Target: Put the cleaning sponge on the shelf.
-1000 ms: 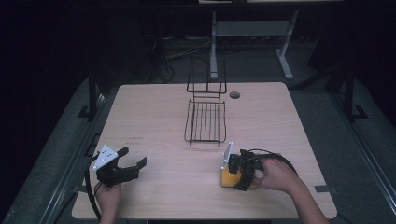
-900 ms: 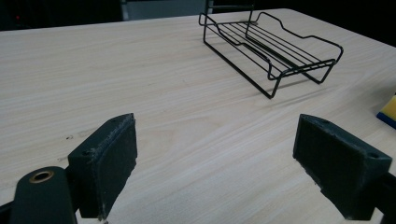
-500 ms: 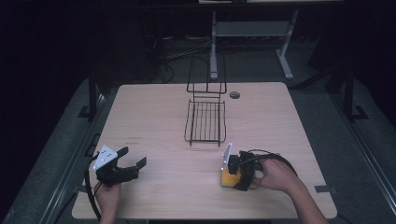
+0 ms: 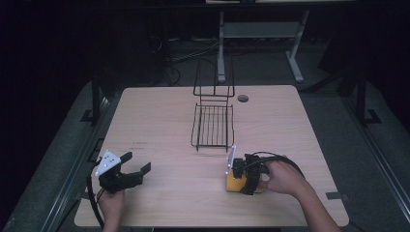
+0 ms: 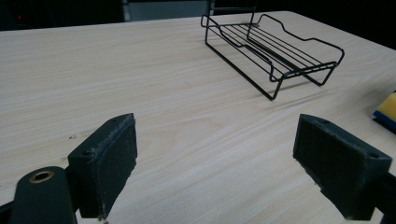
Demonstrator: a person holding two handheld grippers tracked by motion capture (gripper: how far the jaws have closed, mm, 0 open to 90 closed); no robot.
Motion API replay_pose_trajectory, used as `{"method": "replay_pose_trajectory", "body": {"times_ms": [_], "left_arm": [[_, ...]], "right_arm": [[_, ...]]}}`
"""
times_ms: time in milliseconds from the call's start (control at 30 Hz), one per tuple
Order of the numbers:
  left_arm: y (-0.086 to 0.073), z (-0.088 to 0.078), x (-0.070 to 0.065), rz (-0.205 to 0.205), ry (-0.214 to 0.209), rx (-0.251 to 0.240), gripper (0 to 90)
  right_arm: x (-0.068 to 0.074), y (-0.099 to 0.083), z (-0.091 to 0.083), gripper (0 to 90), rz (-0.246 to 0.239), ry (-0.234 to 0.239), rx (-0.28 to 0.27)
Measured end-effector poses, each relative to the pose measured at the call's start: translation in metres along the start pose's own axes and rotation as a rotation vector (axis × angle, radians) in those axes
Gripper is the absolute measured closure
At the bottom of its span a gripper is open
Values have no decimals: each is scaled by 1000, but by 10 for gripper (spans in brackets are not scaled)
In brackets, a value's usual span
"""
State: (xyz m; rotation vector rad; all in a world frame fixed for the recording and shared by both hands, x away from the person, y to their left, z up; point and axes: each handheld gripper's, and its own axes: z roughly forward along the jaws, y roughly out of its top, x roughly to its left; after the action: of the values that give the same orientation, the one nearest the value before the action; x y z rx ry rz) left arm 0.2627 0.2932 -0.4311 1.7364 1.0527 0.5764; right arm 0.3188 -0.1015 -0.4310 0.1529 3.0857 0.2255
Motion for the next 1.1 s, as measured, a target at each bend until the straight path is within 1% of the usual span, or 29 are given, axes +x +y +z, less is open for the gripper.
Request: {"method": "replay_pose_trajectory", "body": {"times_ms": [67, 167, 333, 567, 667, 833, 933, 1033, 1100], "left_arm": [[0, 1, 0, 2, -1, 1, 129], [0, 1, -1, 4, -2, 2, 130], [0, 1, -1, 2, -4, 1, 130], [0, 1, -1, -3, -4, -3, 130], [0, 1, -1, -3, -6, -3, 129], [0, 1, -1, -4, -10, -4, 130], [0, 1, -1, -4, -10, -4, 130], [0, 1, -1, -6, -10, -5, 130], [0, 1, -1, -7, -11, -5, 129]], "right_arm": [[-2, 5, -3, 218, -9, -2, 4], [-3, 7, -5, 218, -11, -3, 9], [-10, 15, -12, 218, -17, -5, 11], [-16, 23, -16, 218, -23, -2, 19], [-20, 27, -18, 218, -23, -1, 10], [-25, 31, -20, 218, -26, -1, 14], [-29, 35, -23, 218, -27, 2, 1], [-32, 38, -25, 218, -29, -5, 6], [-35, 41, -27, 218, -33, -5, 0]]}}
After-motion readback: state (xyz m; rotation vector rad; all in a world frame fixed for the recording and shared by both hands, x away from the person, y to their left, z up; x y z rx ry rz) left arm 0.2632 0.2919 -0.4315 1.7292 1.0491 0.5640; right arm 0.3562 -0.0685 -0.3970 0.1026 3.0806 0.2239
